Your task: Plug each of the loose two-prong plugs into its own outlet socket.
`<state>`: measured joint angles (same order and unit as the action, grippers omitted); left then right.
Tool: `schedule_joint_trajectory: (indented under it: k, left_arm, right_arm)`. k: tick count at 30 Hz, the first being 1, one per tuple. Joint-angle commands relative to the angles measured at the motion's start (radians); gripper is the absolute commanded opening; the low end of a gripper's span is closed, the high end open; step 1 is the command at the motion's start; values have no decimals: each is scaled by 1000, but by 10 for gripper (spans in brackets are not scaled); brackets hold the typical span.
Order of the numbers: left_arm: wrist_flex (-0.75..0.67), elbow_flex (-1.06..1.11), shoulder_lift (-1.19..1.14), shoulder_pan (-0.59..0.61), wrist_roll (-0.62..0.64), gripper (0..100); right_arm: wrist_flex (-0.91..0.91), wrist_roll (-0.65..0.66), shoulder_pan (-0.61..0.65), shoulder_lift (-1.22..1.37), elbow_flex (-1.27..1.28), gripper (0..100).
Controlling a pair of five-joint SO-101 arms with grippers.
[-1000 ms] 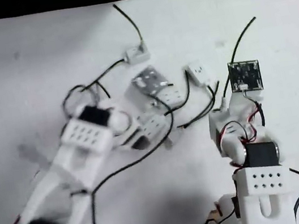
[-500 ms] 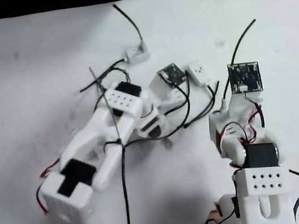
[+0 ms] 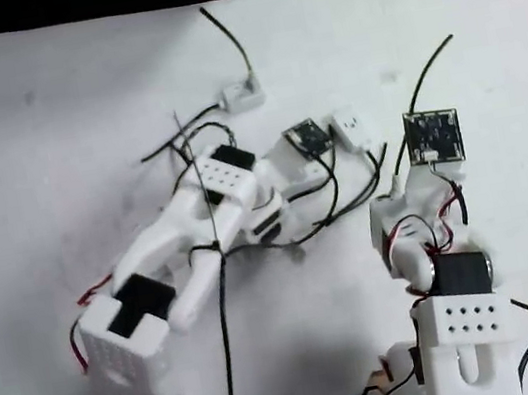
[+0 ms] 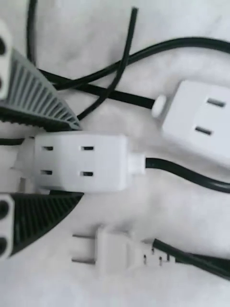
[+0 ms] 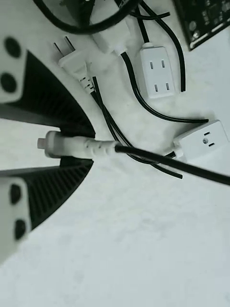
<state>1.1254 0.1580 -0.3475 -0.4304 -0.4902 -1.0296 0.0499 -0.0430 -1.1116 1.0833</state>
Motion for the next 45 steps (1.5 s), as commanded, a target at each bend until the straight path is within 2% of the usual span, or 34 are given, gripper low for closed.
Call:
schedule_joint_trajectory:
  k: [1, 5, 9, 17, 22, 25, 28, 30, 38, 45]
  left_arm:
    - [81, -14, 243, -7, -11, 22]
    - [127, 84, 446, 5, -11, 22]
    - [120, 270, 596, 30, -15, 22]
    - [-29, 680, 748, 68, -15, 24]
    - [-109, 835, 782, 62, -17, 24]
    - [-120, 875, 782, 65, -15, 66]
    - [-107, 899, 785, 70, -6, 185]
    - [-83, 893, 785, 90, 9, 227]
    - [9, 772, 786, 147, 14, 238]
    - [60, 674, 806, 177, 20, 234]
  right_arm:
    - [15, -2, -7, -21, -5, 17]
    - [15, -2, -7, -21, 3, 17]
    - [15, -2, -7, -21, 3, 17]
    - [15, -2, -5, -21, 3, 17]
    - [15, -2, 1, -21, 3, 17]
    - [15, -2, 1, -18, 5, 17]
    - [15, -3, 2, -16, 5, 17]
    - [15, -5, 2, -16, 5, 17]
    - [-7, -5, 5, -21, -3, 17]
    - [-15, -2, 124, -21, -5, 17]
